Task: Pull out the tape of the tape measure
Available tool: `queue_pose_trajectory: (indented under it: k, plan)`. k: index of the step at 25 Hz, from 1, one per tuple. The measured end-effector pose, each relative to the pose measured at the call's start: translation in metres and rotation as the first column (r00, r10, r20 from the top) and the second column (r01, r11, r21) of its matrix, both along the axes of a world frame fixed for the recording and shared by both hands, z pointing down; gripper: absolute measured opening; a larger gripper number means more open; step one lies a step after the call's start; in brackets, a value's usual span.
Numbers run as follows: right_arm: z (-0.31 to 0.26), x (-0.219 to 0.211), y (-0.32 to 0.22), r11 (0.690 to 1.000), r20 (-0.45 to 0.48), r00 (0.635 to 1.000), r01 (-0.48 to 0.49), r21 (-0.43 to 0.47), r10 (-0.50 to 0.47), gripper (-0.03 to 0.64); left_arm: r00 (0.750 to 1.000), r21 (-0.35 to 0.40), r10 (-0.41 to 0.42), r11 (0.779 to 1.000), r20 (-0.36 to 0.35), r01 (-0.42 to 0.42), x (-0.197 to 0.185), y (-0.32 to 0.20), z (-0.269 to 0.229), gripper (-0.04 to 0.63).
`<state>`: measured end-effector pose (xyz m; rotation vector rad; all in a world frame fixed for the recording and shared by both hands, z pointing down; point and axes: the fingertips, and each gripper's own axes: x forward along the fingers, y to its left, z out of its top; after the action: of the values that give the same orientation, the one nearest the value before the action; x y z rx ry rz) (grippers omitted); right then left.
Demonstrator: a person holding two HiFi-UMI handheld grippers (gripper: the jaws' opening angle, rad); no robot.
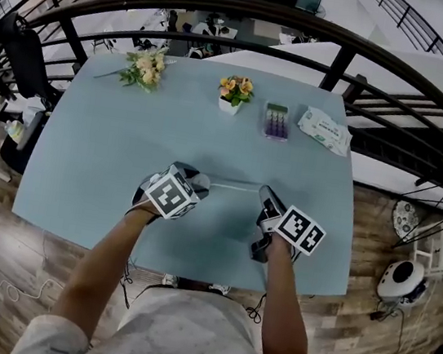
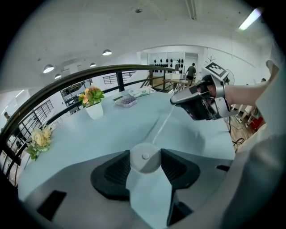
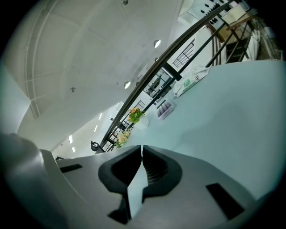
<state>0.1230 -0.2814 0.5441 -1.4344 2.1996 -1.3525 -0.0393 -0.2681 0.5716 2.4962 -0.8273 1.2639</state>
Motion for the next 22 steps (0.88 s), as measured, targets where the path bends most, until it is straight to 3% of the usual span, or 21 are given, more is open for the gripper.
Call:
queue_pose_trajectory:
  k: [22]
  plan:
    - [0.039,0.005,-0.018,0.987,-0.125,0.981,0.138,-0.083,-0.148,0.017,0.997,-0.044,-0.073,0.996,0.029,0.074,0.014,-0.01,0.033,0.215]
